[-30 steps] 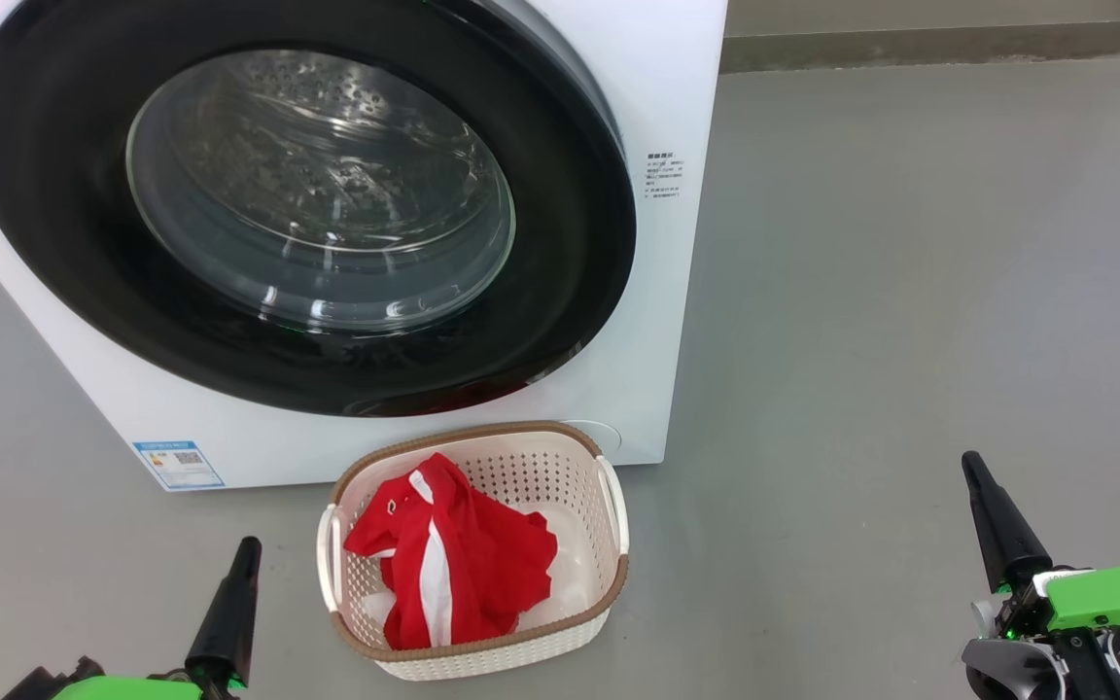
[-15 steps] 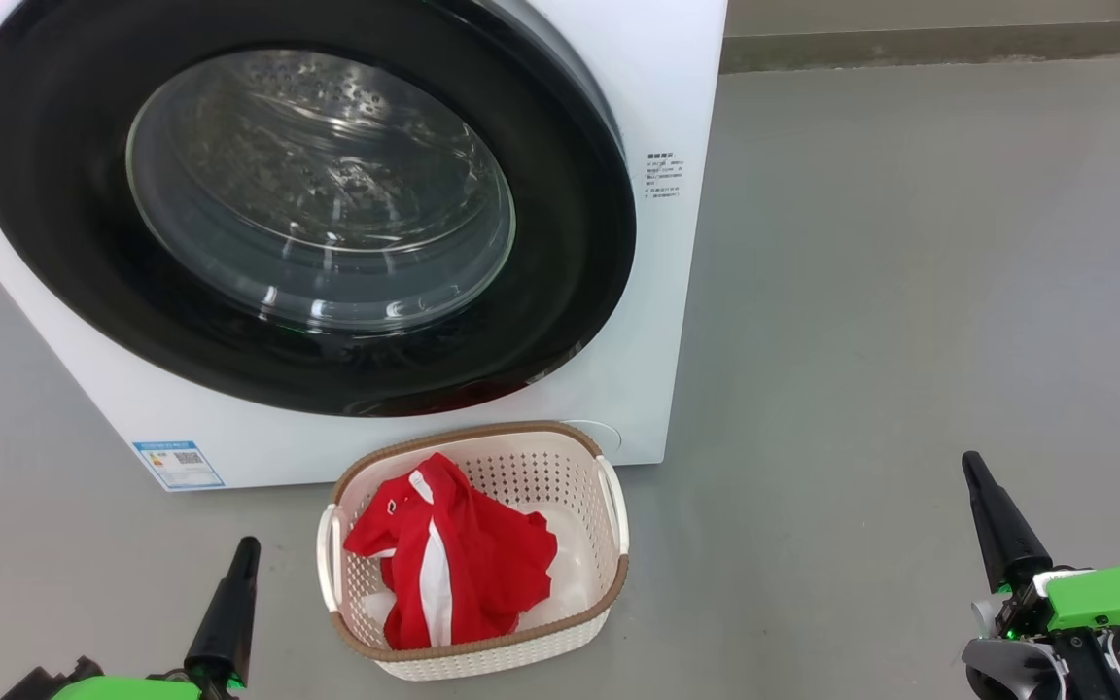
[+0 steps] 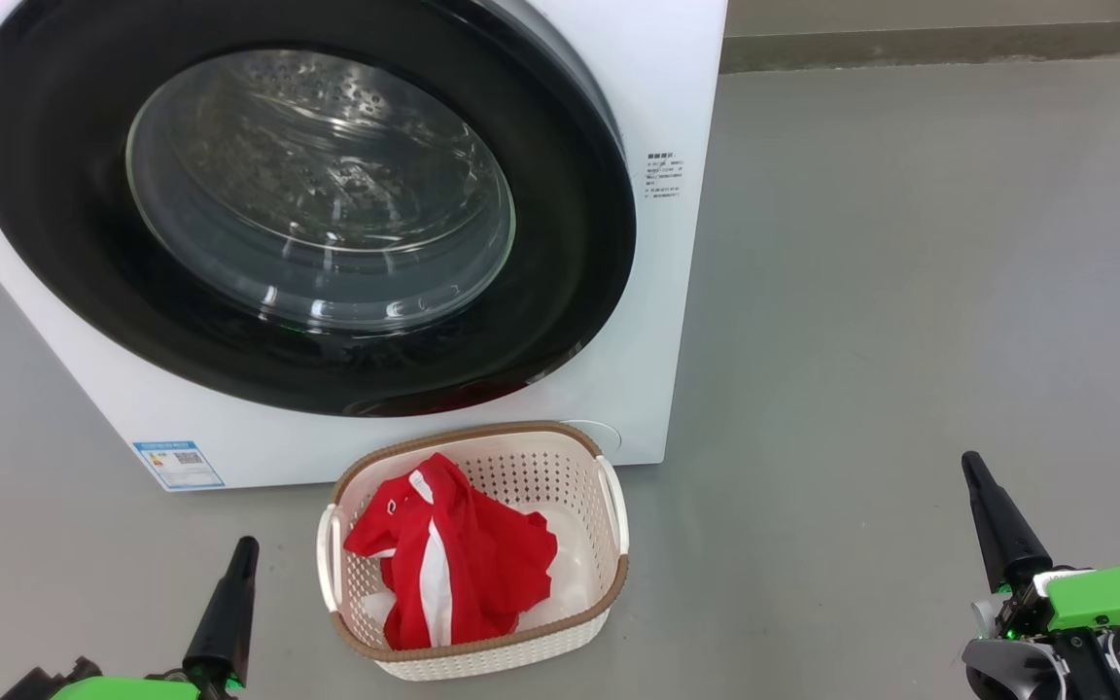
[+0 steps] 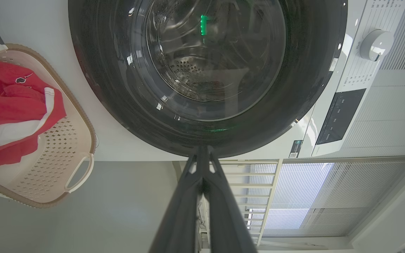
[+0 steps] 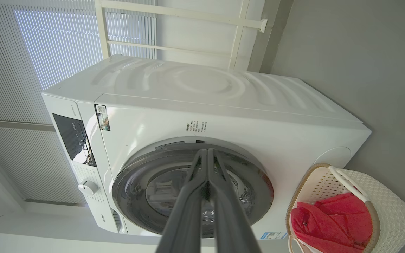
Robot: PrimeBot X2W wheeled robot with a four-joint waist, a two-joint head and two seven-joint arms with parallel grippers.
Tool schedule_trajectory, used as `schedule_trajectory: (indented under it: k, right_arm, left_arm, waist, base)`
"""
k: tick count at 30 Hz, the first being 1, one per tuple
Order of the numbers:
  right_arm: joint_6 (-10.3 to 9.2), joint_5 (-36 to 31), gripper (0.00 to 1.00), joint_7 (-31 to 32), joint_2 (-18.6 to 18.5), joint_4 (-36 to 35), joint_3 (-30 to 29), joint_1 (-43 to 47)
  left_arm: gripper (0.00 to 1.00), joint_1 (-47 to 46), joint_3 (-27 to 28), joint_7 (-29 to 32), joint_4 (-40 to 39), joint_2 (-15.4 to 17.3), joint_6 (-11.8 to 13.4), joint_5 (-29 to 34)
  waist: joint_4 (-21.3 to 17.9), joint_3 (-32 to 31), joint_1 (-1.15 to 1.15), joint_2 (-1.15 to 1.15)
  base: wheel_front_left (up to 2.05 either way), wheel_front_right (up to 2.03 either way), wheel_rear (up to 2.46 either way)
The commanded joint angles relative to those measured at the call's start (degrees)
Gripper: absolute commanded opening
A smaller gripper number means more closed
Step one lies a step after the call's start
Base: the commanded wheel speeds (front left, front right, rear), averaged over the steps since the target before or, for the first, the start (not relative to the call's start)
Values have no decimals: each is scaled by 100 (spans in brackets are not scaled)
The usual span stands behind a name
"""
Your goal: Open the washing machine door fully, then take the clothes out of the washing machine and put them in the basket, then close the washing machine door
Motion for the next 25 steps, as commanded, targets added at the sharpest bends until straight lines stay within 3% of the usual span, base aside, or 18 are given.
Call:
schedule_trajectory:
  k: [1, 25]
  right_arm:
    - [-3, -60, 0, 35, -31, -155, 84, -242]
    - [-3, -72, 0, 46, -21, -154, 70, -243]
  left_arm:
    - [0, -234, 207, 47, -143, 55, -40, 62]
    - [0, -235, 226, 63, -143, 42, -40, 78]
  waist:
    - [0, 0, 0, 0]
    - [0, 0, 0, 0]
  base:
    - [0, 0, 0]
    - [0, 0, 0]
